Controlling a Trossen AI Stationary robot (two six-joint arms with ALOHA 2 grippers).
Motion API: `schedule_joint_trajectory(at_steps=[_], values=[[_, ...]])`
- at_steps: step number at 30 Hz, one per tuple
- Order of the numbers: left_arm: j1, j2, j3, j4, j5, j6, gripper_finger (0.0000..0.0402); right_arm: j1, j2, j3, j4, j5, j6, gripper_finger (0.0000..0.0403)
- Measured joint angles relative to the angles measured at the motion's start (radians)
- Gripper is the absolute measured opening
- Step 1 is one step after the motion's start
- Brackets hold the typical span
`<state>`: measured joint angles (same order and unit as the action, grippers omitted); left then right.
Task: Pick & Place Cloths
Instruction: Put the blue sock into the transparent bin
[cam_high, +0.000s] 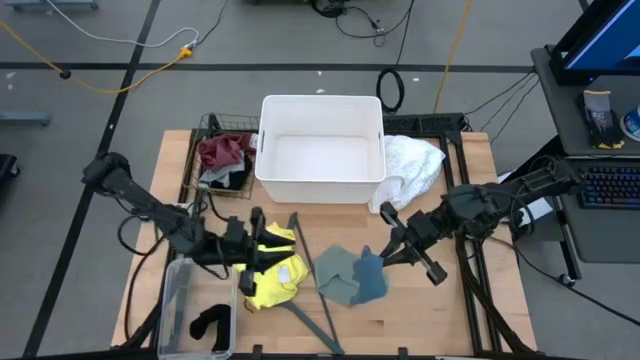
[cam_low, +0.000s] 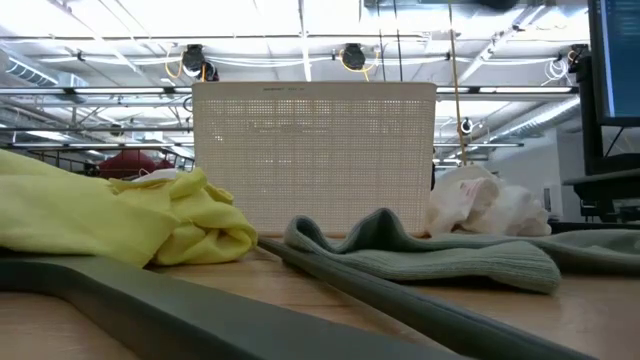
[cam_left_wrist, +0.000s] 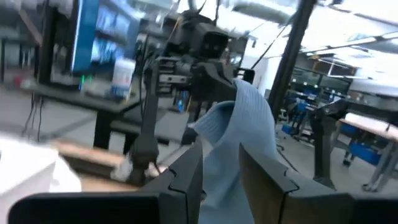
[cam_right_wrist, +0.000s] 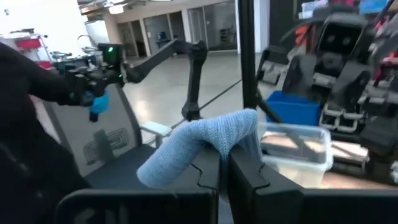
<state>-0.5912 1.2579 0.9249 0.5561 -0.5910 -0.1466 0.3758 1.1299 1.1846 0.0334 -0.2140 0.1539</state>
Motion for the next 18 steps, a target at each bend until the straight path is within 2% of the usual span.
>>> schedule_joint_trajectory(at_steps=[4,8,14,18], values=[[0.021,0.052,0.0,0.107,0.021,0.144,0.0108,-0.018,0.056,0.062,0.0,0.0,-0.032,0.0001],[0.041,0.077,0.0,0.13,0.009,0.254,0.0108,-0.039,0.104,0.107,0.001,0.0,-0.064,0.0001],[0.064,0.093,0.0,0.129,-0.086,0.277,0.0108,-0.077,0.156,0.137,0.019,-0.001,-0.069,0.0001],[0.064,0.093,0.0,0.13,-0.071,0.275,0.0108,-0.106,0.183,0.137,0.054,0.0,-0.069,0.0001]])
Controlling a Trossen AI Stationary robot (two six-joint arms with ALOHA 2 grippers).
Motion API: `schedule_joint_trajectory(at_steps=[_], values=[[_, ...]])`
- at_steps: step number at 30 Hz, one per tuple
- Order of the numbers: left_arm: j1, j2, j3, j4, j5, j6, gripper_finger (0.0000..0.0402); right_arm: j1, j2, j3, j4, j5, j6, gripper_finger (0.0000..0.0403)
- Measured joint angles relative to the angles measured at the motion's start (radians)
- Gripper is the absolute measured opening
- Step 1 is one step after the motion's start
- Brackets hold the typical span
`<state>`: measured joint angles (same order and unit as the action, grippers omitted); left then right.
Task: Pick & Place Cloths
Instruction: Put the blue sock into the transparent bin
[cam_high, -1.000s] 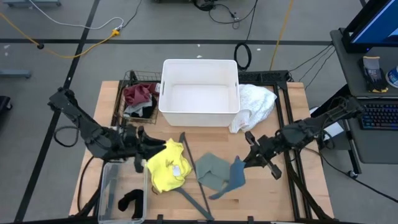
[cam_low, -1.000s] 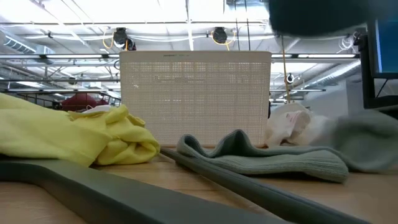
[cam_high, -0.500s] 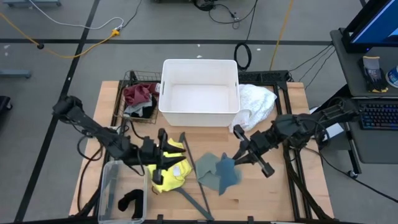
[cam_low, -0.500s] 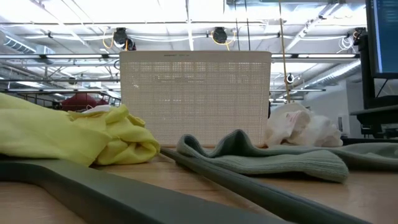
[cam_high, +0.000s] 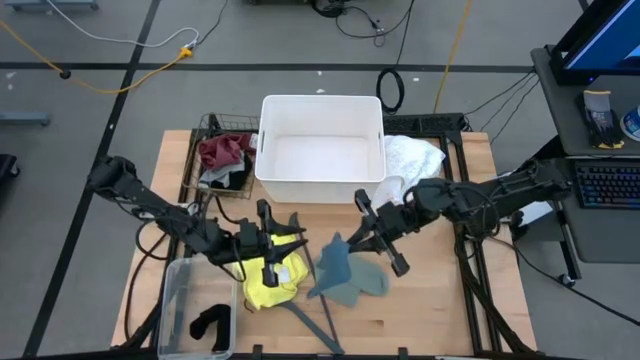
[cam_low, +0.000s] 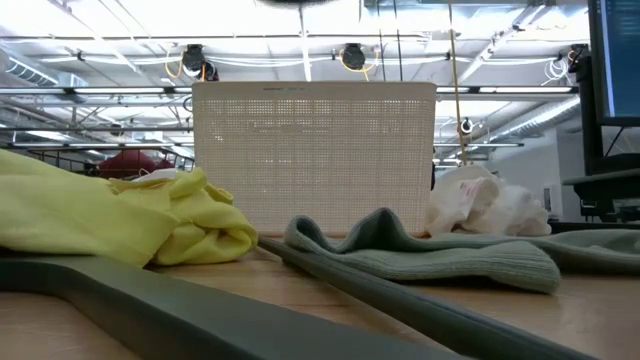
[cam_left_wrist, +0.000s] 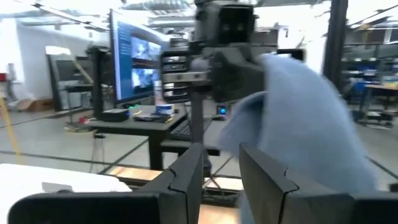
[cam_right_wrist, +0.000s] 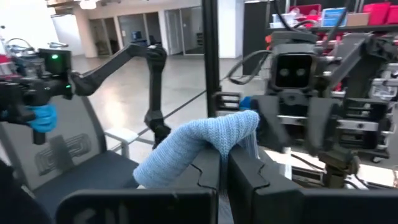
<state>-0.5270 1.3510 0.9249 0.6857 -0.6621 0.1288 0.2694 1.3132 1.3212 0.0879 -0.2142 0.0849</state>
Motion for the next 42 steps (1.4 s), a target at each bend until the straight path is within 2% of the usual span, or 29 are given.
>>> schedule_joint_trajectory(at_steps=[7,11,15,20,25,33,38,42], values=[[-0.001,0.0,0.0,-0.001,0.182,-0.086,0.0108,-0.049,0.034,0.0,0.047,0.001,0.006,0.0001],[-0.001,0.0,0.0,-0.003,0.193,-0.166,0.0108,-0.063,0.048,0.0,0.081,0.003,0.005,0.0001],[-0.001,0.0,0.0,-0.006,0.196,-0.164,0.0109,-0.076,0.048,0.0,0.082,0.002,0.002,0.0001],[0.005,0.001,0.0,-0.042,0.25,-0.196,0.0111,-0.086,0.048,0.0,0.122,0.004,0.005,0.0001],[0.014,0.023,0.0,-0.055,0.253,-0.269,0.0147,-0.086,0.047,0.0,0.148,0.004,0.004,0.0001],[0.045,0.077,0.0,0.011,0.252,-0.271,0.0226,-0.087,0.047,0.0,0.148,0.036,0.0,0.0001],[0.063,0.114,0.0,0.102,0.264,-0.274,0.0246,-0.087,0.057,0.0,0.155,0.044,-0.031,0.0001],[0.063,0.116,0.0,0.125,0.277,-0.3,0.0248,-0.086,0.063,-0.002,0.14,0.105,-0.081,0.0001]])
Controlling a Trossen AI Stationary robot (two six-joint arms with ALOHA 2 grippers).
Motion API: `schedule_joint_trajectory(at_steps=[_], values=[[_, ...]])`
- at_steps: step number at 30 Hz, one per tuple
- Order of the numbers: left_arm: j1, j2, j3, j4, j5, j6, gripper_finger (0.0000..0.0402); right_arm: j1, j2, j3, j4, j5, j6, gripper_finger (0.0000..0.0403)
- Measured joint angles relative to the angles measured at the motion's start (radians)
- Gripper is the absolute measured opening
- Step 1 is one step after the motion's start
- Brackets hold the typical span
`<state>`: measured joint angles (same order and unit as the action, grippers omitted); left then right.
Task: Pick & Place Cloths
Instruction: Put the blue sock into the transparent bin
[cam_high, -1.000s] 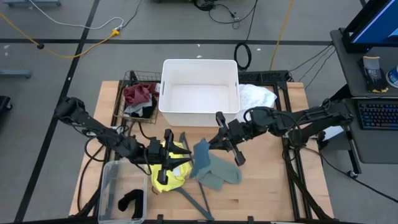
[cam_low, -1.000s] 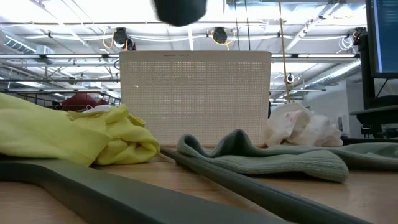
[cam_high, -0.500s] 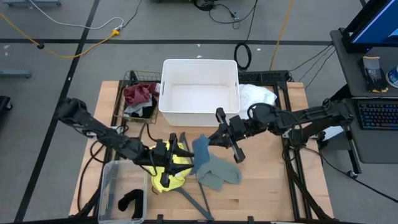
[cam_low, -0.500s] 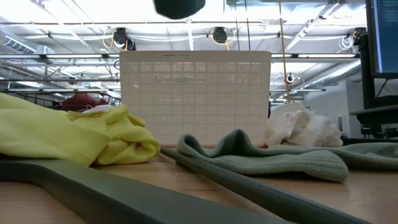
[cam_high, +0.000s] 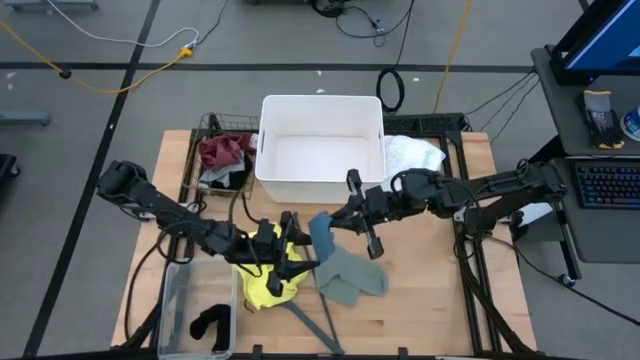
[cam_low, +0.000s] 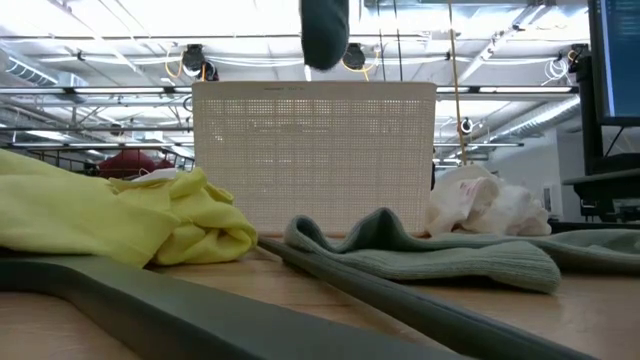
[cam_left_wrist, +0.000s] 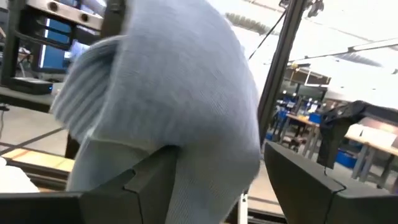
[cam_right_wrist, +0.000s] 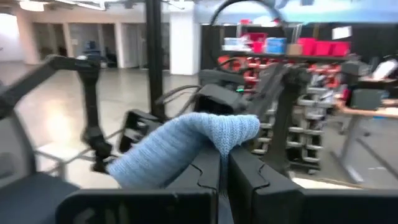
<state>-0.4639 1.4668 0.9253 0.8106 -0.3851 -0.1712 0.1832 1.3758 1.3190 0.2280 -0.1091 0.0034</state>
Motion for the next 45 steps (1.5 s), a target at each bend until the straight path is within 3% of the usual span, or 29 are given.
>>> schedule_joint_trajectory(at_steps=[7,11,18,26,34,40,45], values=[[-0.003,0.0,0.0,0.027,-0.008,-0.015,0.0248,0.005,0.009,0.001,0.017,0.059,-0.055,0.0],[0.005,-0.001,0.0,0.025,-0.083,-0.022,0.0248,0.02,0.006,0.001,0.041,0.074,-0.101,0.0],[0.027,-0.001,0.0,0.023,-0.121,-0.022,0.0248,0.085,0.007,0.001,0.046,0.284,-0.242,0.0002],[0.046,-0.001,0.0,0.023,-0.121,-0.041,0.0248,0.152,0.015,0.001,0.086,0.447,-0.38,0.0004],[0.058,-0.001,0.0,0.023,-0.121,-0.059,0.0248,0.168,0.088,0.002,0.247,0.531,-0.462,0.0005],[0.058,-0.001,0.0,0.0,-0.123,-0.068,0.0248,0.18,0.136,0.002,0.324,0.528,-0.51,0.0006],[0.058,-0.001,0.0,-0.065,-0.211,-0.089,0.0242,0.18,0.141,0.002,0.362,0.528,-0.517,0.0006]])
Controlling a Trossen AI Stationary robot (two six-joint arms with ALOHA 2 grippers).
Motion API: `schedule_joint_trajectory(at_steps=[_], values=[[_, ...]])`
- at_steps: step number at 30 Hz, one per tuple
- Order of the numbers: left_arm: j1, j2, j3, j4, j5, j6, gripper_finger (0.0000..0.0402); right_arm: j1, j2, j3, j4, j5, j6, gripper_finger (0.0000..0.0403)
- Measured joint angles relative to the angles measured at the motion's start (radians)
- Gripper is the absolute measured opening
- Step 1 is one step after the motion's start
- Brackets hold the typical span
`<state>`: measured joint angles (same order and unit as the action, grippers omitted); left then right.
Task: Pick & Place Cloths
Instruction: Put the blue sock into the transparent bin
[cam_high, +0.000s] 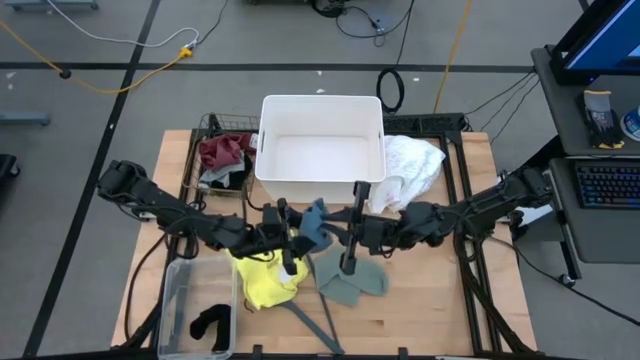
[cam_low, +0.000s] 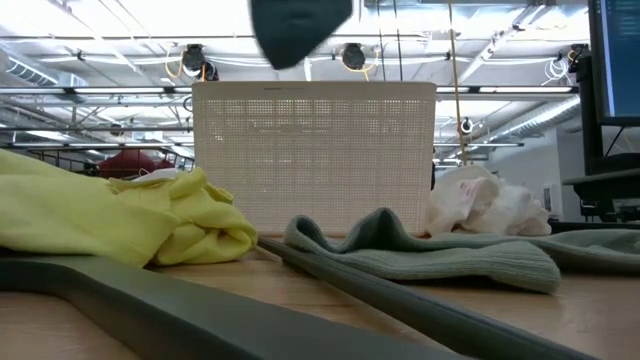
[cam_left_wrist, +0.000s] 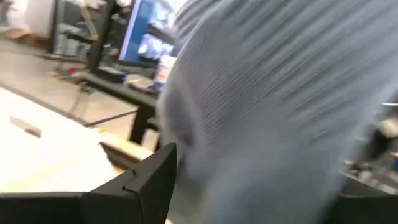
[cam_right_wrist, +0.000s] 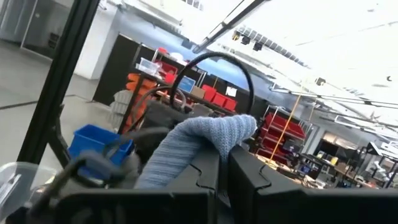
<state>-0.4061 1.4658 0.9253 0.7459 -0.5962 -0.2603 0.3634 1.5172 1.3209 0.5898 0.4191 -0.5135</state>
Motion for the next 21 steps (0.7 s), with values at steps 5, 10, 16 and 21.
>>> schedule_joint_trajectory(at_steps=[5,10,16,21], values=[[0.0,0.0,0.0,-0.071,-0.038,-0.042,0.0174,0.007,0.0,0.0,0.022,0.0,0.001,0.0006],[0.0,0.0,0.0,-0.07,-0.04,-0.036,0.0043,0.025,0.0,0.0,0.015,0.0,0.0,0.0007],[-0.014,0.0,0.0,-0.065,-0.042,-0.031,0.0006,0.044,-0.005,0.0,-0.085,-0.001,-0.001,0.0028],[-0.056,-0.02,0.0,-0.071,-0.144,0.007,0.0003,0.063,-0.026,0.0,-0.257,-0.001,0.002,0.0058]])
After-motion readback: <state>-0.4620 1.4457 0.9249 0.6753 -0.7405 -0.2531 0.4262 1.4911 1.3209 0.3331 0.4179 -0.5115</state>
